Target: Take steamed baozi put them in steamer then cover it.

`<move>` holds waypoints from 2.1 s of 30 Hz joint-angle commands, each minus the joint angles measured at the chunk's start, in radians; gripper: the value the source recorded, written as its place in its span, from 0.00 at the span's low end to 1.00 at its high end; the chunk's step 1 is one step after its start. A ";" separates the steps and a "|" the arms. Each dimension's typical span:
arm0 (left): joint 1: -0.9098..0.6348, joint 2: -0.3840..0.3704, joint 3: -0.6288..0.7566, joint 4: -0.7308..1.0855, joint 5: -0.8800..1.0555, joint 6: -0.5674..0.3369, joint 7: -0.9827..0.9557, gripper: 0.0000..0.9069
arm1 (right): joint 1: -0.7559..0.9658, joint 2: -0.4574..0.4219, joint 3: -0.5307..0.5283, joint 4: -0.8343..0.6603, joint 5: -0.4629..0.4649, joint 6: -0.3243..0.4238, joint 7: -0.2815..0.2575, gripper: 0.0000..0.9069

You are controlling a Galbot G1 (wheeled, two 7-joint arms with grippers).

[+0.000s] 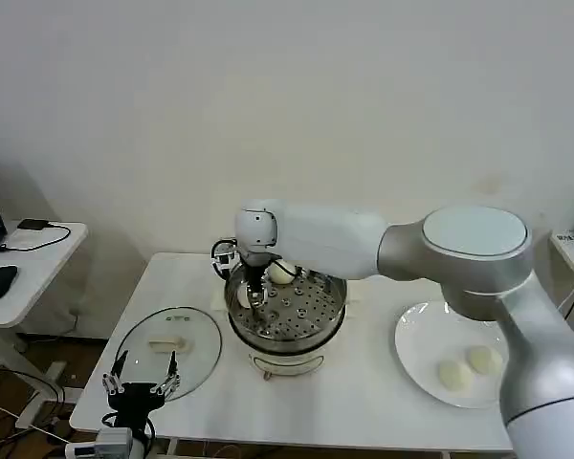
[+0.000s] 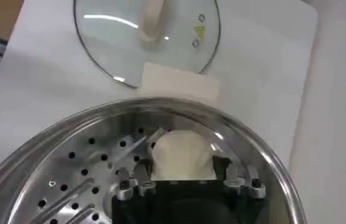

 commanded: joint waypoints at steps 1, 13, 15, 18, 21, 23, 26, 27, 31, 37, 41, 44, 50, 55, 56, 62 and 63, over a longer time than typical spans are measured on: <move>-0.002 -0.003 0.003 0.002 0.002 0.003 0.001 1.00 | 0.036 -0.037 -0.005 0.061 0.007 -0.003 0.001 1.00; 0.005 0.003 0.013 0.003 0.001 0.007 0.004 1.00 | 0.283 -0.439 -0.036 0.450 0.042 0.013 0.013 1.00; 0.006 0.006 0.018 -0.005 0.003 0.011 0.006 1.00 | 0.311 -0.542 -0.050 0.512 0.018 0.029 0.001 1.00; 0.006 0.011 0.020 -0.016 0.003 0.017 0.011 1.00 | 0.333 -0.682 -0.079 0.595 -0.057 0.060 -0.021 1.00; 0.015 0.024 0.015 -0.024 -0.002 0.020 0.012 1.00 | 0.320 -0.825 -0.090 0.652 -0.147 0.090 -0.041 1.00; 0.024 0.034 0.012 -0.027 -0.016 0.021 0.012 1.00 | 0.295 -0.924 -0.081 0.680 -0.204 0.123 -0.054 1.00; 0.035 0.043 0.010 -0.026 -0.037 0.022 0.012 1.00 | 0.252 -1.050 -0.053 0.707 -0.320 0.196 -0.089 1.00; 0.038 0.042 0.010 -0.025 -0.038 0.021 0.013 1.00 | 0.242 -1.066 -0.049 0.710 -0.335 0.214 -0.096 1.00; 0.048 0.041 0.002 -0.029 -0.037 0.019 0.016 1.00 | 0.106 -1.180 0.056 0.716 -0.457 0.295 -0.125 1.00; 0.055 0.061 -0.017 -0.035 -0.067 0.022 0.017 1.00 | -0.345 -1.293 0.452 0.687 -0.613 0.375 -0.145 1.00; 0.052 0.065 -0.030 -0.031 -0.093 0.026 0.019 1.00 | -0.695 -1.306 0.768 0.654 -0.687 0.418 -0.163 1.00; 0.057 0.063 -0.031 -0.025 -0.091 0.025 0.020 1.00 | -0.793 -1.302 0.840 0.642 -0.710 0.412 -0.174 1.00; 0.062 0.055 -0.029 -0.025 -0.084 0.025 0.019 1.00 | -0.859 -1.281 0.863 0.626 -0.708 0.398 -0.190 1.00; 0.071 0.046 -0.024 -0.024 -0.066 0.024 0.021 1.00 | -0.831 -1.232 0.839 0.601 -0.670 0.378 -0.197 1.00; 0.072 0.043 -0.024 -0.025 -0.065 0.024 0.020 1.00 | -0.827 -1.224 0.832 0.594 -0.667 0.375 -0.196 1.00; 0.071 0.033 -0.015 -0.031 -0.054 0.025 0.021 1.00 | -0.821 -1.174 0.808 0.543 -0.686 0.374 -0.188 1.00; 0.072 0.032 -0.015 -0.029 -0.053 0.025 0.021 1.00 | -0.821 -1.166 0.808 0.538 -0.687 0.372 -0.188 1.00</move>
